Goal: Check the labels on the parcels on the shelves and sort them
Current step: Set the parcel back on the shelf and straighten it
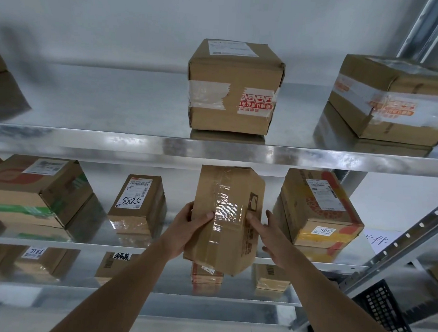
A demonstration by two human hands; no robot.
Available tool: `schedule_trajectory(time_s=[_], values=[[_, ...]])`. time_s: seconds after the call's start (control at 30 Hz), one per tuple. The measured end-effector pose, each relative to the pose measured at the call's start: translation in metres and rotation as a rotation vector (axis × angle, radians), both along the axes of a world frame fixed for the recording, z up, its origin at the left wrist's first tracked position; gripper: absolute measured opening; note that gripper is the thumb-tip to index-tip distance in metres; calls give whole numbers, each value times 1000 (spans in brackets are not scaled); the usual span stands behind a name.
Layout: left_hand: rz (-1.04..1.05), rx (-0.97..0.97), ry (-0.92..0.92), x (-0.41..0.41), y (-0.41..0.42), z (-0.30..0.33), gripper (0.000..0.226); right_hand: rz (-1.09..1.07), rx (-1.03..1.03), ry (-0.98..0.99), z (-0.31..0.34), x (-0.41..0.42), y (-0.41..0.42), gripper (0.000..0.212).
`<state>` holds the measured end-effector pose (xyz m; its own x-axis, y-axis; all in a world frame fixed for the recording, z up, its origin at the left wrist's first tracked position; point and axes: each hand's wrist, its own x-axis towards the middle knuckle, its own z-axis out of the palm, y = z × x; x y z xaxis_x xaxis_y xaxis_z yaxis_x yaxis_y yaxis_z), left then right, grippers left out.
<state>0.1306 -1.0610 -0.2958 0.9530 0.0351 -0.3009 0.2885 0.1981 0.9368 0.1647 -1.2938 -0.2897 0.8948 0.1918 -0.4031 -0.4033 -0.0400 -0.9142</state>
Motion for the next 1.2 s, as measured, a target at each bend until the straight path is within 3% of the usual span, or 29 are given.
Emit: schedule_trajectory(time_s=[0.07,0.2,0.27,0.33,0.43,0.57,1.2], values=[[-28,-46,4,-2,2,0,74,26,-14,-12,1,2,-1,101],[53,-67,-41,3,7,2,70,6,-17,-69,5,7,-8,104],[117,-25,-85,8,10,3,56,-29,-23,-97,5,9,-15,78],[127,143,-115,13,11,1,41,-55,-15,-115,4,12,-20,47],[122,234,-78,17,6,1,35,-74,6,-110,4,15,-22,31],[88,95,7,16,-3,6,30,-129,34,-90,4,15,-18,31],[14,64,11,11,-9,1,38,-149,44,16,-10,14,-19,26]])
